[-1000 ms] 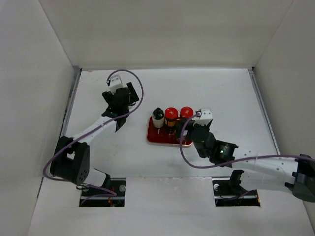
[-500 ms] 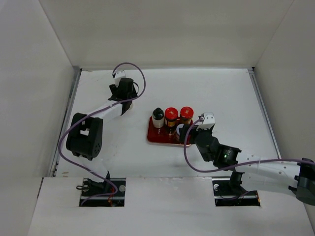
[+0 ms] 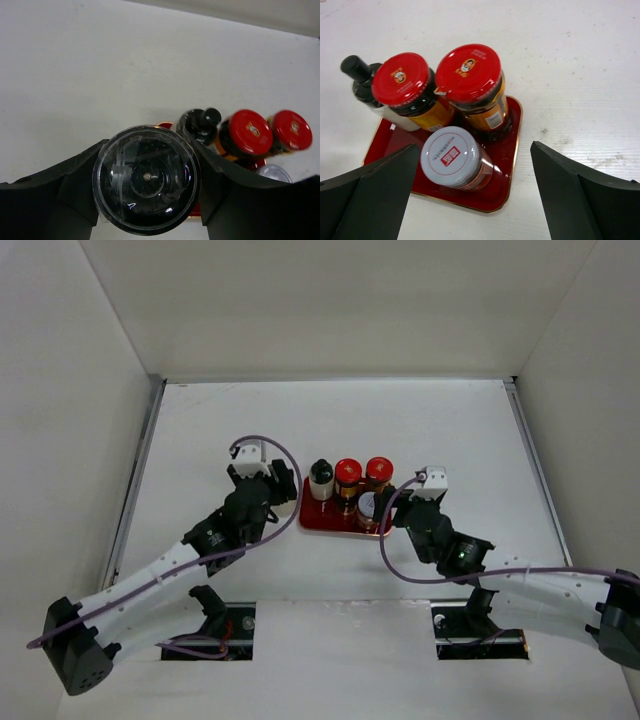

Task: Organize the condiment bottles

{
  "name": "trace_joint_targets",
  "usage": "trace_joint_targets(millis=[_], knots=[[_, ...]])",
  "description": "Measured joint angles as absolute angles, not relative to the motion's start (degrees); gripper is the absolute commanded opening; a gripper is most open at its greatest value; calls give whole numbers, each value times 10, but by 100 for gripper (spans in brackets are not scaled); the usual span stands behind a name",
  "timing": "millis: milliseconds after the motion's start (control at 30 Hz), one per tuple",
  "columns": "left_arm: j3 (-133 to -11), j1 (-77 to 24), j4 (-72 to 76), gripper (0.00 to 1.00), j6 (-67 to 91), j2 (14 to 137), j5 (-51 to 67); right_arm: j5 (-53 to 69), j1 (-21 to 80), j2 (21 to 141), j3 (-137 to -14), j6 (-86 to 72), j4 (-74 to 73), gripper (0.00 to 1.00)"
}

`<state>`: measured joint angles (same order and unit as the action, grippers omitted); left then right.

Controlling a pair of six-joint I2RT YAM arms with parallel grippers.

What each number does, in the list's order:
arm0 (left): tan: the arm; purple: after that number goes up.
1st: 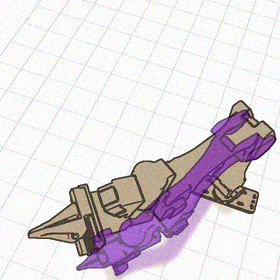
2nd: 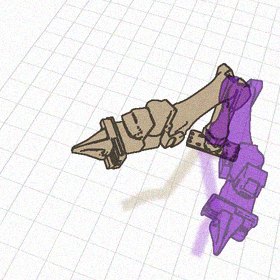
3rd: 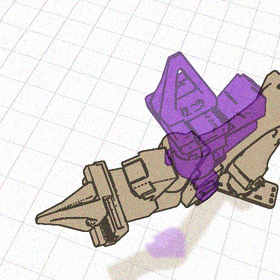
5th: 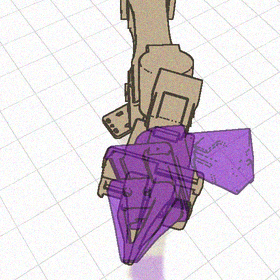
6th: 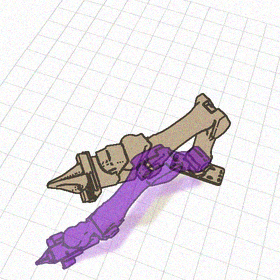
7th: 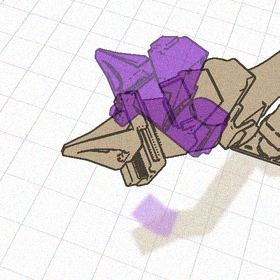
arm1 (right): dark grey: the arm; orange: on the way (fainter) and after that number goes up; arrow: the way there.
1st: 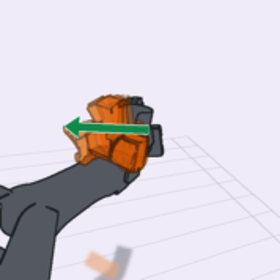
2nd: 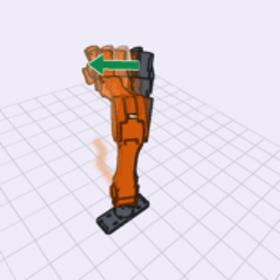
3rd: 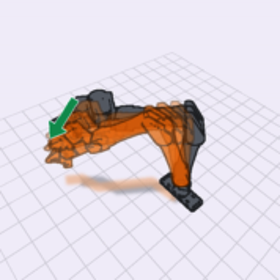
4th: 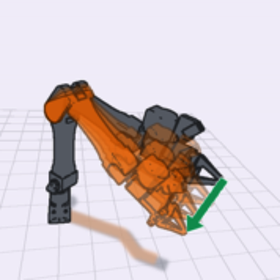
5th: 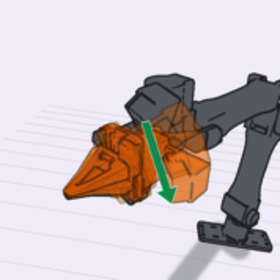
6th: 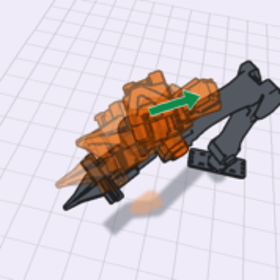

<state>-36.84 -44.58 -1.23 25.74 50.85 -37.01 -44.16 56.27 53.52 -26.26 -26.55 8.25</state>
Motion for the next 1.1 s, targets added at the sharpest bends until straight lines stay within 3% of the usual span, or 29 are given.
trace_joint_targets(millis=[267, 700, 833, 900, 967, 1000, 1100], knots=[[-349, -578, -29, 36, 280, 534, -411, -430, 528, 530, -253, -268, 86, 100], [-350, -550, 141, 38, 249, 738, -382, -416, 525, 540, -238, -269, 114, 100], [-350, -548, 170, 47, 246, 769, -377, -415, 524, 539, -233, -269, 117, 100], [-350, -551, 187, 58, 245, 780, -375, -415, 521, 539, -233, -270, 121, 100], [-350, -555, 199, 78, 244, 785, -375, -415, 521, 540, -233, -270, 124, 100], [-350, -558, 205, 97, 243, 785, -375, -415, 521, 540, -233, -270, 125, 100], [-350, -573, 217, 100, 244, 774, -386, -415, 521, 541, -233, -270, 125, 100]])
